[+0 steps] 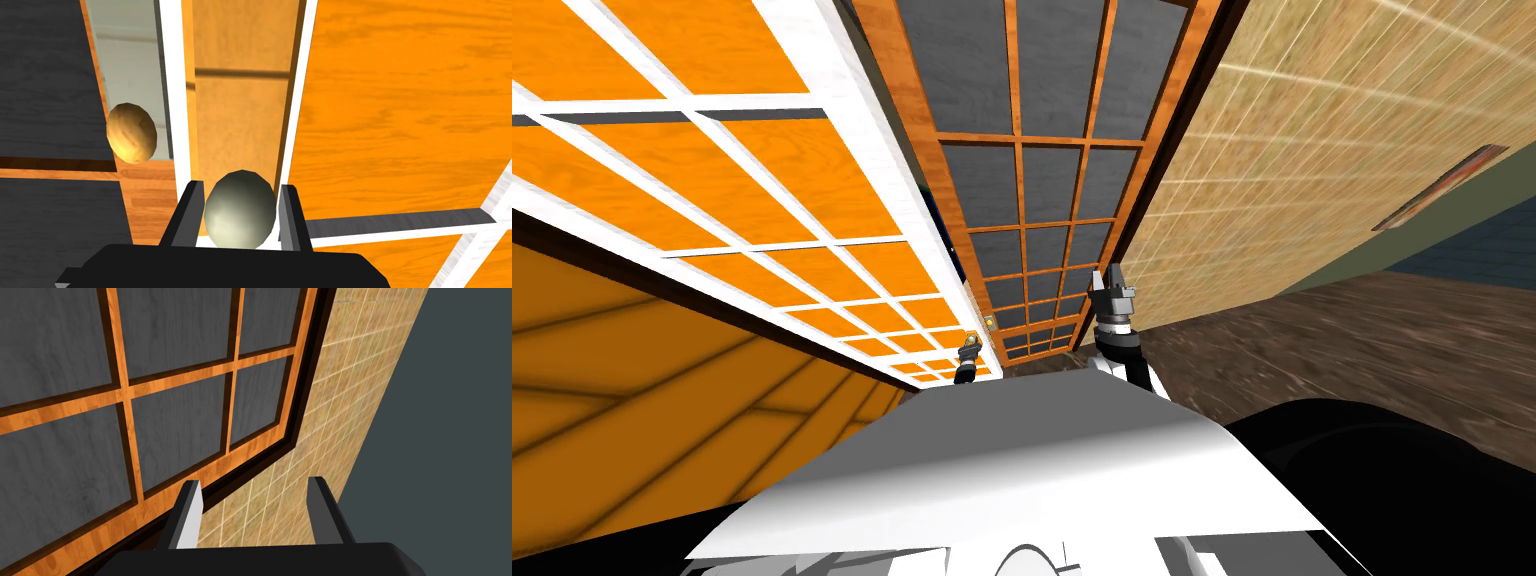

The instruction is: Pull the door open

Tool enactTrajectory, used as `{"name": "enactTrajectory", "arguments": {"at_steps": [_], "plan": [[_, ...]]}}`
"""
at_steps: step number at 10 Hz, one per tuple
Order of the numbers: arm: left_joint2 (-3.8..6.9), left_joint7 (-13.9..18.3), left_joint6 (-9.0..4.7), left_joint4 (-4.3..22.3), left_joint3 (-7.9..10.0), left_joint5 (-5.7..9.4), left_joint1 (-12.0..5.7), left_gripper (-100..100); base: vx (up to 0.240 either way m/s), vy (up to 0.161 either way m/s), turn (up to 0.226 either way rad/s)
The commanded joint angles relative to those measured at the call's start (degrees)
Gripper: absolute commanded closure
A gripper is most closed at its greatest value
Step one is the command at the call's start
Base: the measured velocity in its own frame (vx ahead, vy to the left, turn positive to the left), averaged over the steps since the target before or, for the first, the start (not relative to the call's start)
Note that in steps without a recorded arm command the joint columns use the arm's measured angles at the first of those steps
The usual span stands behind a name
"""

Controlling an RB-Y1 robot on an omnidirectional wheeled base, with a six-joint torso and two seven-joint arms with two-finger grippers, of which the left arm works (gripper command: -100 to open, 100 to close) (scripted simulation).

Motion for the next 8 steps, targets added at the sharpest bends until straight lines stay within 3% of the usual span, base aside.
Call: {"name": "enactTrajectory", "arguments": {"at_steps": [1,4,6,7,8], "plan": [[0.62,0.36,0.11,1.69,0.35,0.35,0.87,100,-0.069,-0.011,0.008],[0.78,0.61,0.16,2.83,0.42,0.46,1.29,100,-0.068,-0.015,0.017],[0.78,0.61,0.16,1.88,0.42,0.46,1.3,100,0.004,0.0,-0.002],[1.52,2.32,0.33,2.56,0.53,1.14,2.96,100,-0.116,-0.03,-0.01],[1.52,2.32,0.33,2.56,0.53,1.14,2.96,100,-0.163,-0.022,0.07]]}}
